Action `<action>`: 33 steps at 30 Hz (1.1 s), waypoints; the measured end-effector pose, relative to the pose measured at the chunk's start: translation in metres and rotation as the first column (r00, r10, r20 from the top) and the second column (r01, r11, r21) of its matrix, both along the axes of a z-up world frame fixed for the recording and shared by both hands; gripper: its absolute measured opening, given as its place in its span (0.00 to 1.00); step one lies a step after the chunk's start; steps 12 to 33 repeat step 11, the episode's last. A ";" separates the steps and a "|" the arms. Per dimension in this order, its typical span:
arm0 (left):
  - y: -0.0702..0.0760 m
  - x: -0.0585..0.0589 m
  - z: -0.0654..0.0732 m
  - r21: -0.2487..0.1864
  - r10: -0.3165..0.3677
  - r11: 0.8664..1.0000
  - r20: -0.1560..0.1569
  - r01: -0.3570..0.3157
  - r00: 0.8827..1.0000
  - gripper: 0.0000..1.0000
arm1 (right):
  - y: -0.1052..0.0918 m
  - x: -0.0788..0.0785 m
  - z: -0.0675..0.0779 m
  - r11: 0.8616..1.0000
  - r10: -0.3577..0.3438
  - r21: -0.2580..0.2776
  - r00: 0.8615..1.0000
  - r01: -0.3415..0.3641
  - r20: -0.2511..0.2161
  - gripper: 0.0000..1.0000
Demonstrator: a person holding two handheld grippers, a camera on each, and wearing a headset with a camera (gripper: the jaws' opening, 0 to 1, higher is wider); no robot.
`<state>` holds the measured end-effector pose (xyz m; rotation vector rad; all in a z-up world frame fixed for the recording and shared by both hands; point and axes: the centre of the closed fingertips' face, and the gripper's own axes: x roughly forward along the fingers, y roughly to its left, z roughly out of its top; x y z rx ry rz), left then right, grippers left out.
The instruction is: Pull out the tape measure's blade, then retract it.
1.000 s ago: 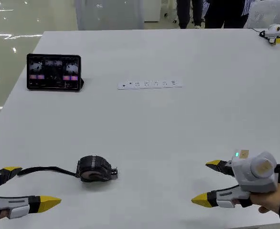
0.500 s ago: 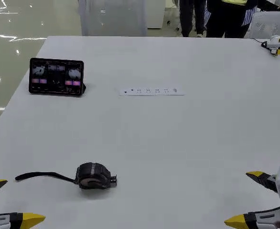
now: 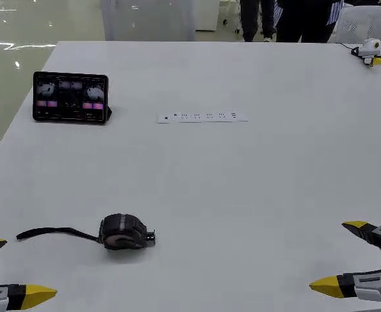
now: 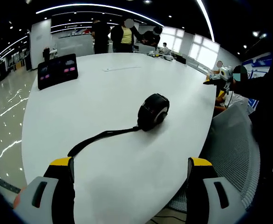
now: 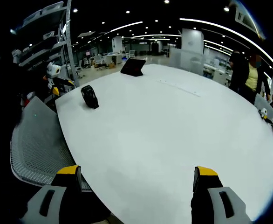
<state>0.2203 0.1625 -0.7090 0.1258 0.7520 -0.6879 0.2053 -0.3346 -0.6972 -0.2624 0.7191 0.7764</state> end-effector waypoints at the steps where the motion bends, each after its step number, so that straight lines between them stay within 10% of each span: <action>1: -0.001 -0.003 0.000 -0.007 -0.003 1.000 -0.019 0.003 1.000 0.99 | 0.000 0.000 -0.001 1.000 0.002 -0.001 1.000 -0.002 -0.002 0.99; 33: 0.000 -0.002 -0.001 -0.010 0.007 1.000 -0.014 -0.007 1.000 0.99 | 0.006 -0.002 -0.003 1.000 0.018 0.002 1.000 -0.018 -0.020 0.99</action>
